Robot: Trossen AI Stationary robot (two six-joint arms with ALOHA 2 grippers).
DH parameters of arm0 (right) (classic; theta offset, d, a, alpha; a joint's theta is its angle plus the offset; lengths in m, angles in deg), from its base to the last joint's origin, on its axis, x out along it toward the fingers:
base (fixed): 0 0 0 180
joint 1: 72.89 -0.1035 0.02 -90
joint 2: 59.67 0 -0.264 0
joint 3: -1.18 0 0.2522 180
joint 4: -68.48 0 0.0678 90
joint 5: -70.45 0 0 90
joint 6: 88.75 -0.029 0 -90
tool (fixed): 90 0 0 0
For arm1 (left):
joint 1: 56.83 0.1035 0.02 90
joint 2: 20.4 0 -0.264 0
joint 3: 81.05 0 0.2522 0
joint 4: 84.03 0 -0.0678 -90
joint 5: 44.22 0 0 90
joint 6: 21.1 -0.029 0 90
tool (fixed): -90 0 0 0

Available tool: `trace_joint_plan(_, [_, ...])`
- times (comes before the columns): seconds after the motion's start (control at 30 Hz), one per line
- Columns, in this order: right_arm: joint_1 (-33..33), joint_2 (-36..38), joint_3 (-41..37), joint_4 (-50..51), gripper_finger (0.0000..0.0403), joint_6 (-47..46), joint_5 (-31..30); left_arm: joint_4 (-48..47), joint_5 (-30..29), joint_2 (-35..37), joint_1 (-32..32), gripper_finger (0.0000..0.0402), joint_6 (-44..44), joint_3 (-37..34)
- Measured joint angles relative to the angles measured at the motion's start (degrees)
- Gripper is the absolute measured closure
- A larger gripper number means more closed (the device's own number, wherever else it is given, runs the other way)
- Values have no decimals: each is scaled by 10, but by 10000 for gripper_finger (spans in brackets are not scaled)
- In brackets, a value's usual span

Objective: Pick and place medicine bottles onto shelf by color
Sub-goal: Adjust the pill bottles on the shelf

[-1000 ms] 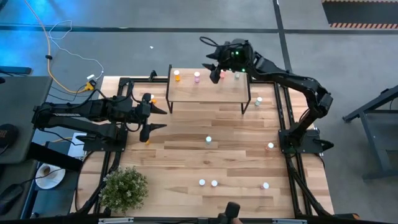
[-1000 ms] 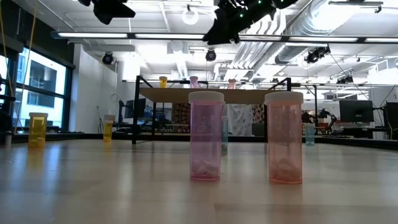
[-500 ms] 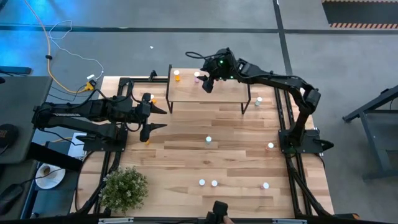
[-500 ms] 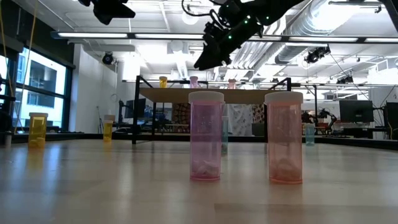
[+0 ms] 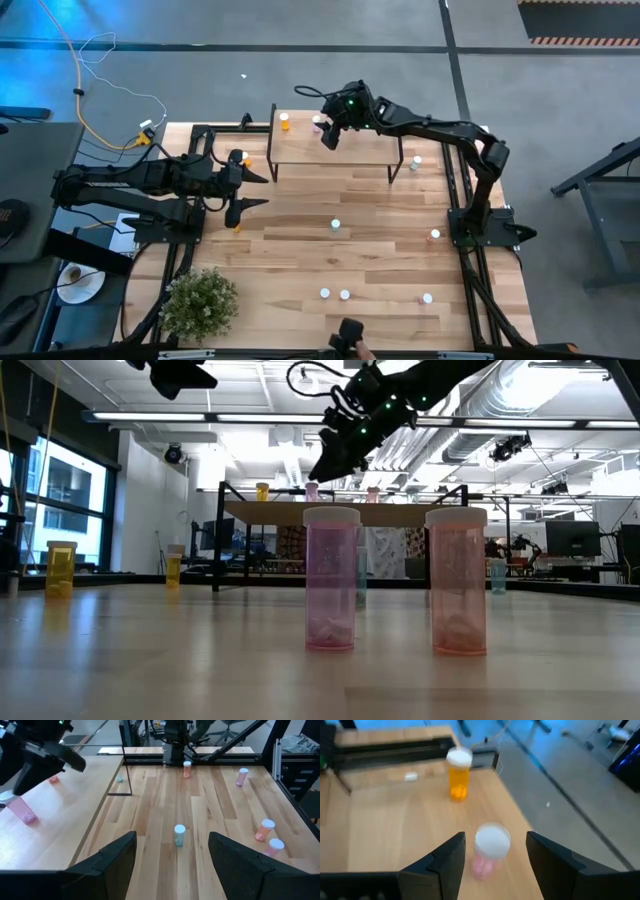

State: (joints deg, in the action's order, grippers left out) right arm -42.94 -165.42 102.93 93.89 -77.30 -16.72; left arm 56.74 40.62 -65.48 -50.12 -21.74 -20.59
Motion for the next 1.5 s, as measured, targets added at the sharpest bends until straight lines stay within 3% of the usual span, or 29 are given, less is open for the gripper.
trace_joint_plan(0.67, [0, -25, 0, -13, 203, -15, -7, 0, 0, 0, 0, 165, 0, 0])
trace_joint_plan(1.13, [0, -27, 0, -17, 275, -25, -9, 0, 0, 0, 0, 165, 0, 0])
trace_joint_plan(1.5, [1, -27, 0, -16, 283, -25, -48, 0, 0, 0, 0, 165, 0, 0])
